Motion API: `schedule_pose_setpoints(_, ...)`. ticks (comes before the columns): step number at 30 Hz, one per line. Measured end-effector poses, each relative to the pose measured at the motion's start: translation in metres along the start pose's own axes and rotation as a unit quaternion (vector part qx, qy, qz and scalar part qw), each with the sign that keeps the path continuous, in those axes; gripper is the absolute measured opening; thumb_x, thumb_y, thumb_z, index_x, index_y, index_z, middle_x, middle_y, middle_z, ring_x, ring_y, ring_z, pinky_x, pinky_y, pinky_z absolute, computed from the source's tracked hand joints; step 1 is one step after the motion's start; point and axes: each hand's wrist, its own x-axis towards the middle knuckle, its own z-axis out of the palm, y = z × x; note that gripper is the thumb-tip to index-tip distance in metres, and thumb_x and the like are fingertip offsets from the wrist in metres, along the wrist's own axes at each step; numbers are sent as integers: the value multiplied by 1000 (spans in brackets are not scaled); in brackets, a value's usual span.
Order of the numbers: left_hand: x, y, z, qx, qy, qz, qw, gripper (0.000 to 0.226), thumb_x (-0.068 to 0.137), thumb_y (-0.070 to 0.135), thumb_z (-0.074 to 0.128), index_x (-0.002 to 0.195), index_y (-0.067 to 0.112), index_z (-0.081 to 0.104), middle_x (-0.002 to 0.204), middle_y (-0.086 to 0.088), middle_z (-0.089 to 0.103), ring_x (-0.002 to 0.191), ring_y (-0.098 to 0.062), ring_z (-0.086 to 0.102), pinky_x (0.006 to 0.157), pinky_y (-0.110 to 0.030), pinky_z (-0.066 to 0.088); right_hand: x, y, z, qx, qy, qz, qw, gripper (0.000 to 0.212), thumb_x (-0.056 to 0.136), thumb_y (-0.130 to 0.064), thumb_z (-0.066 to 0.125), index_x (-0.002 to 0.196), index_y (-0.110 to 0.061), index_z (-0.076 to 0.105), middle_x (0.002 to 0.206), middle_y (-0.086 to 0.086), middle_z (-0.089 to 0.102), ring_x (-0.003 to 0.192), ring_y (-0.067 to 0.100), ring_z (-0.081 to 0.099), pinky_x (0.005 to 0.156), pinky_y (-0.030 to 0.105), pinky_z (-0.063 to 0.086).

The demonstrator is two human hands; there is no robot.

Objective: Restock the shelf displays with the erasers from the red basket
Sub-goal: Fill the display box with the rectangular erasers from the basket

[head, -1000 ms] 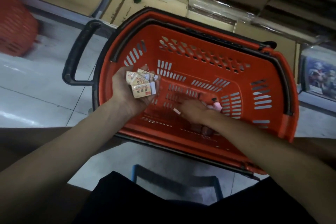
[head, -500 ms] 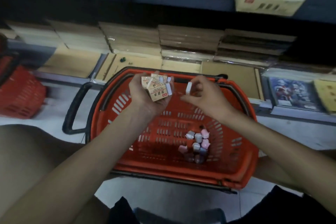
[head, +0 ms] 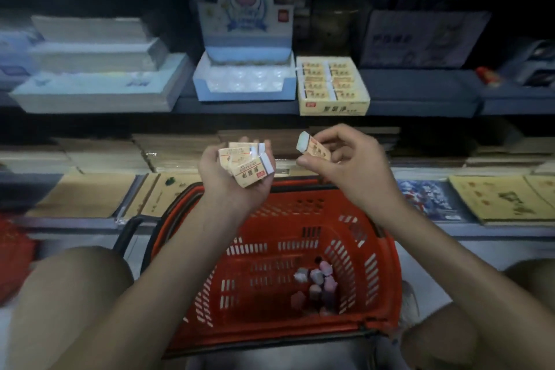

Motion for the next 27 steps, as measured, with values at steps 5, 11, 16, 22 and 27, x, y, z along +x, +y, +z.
schedule_pose_setpoints(5,-6,-14,17,1,18,2,1000,43,97,41,50,111,8,73,117,-13,75,79,-30,77,72,-33,63,-13,21,-4,-3,13,74,997,26,80,-45,85,93,-30,68,87,-6,72,76,11,69,74,47,59)
schedule_pose_setpoints(11,-1,-37,33,22,48,-27,998,39,93,38,52,103,7,74,100,-14,78,81,-30,77,74,-33,63,-15,17,-18,34,30,84,995,25,82,-34,86,102,-29,72,95,-11,75,83,12,71,76,41,60)
schedule_pose_setpoints(16,3,-46,47,38,32,-37,998,38,94,38,52,100,8,74,100,-12,79,77,-30,78,66,-32,63,-5,-1,-36,131,29,112,985,35,77,-9,89,109,-14,77,96,2,80,88,14,76,75,25,61)
schedule_pose_setpoints(22,0,-41,70,37,19,-33,999,38,95,36,52,98,5,73,82,-14,77,74,-30,75,64,-34,63,19,-26,-55,76,55,49,994,37,75,-17,91,103,-15,66,94,-5,79,84,10,76,74,36,64)
schedule_pose_setpoints(27,-8,-23,94,55,0,-7,998,45,97,40,52,108,2,73,93,-20,78,83,-31,76,72,-35,64,55,-39,-68,20,24,4,999,22,91,-18,78,102,-20,59,104,-3,74,91,11,75,80,41,63)
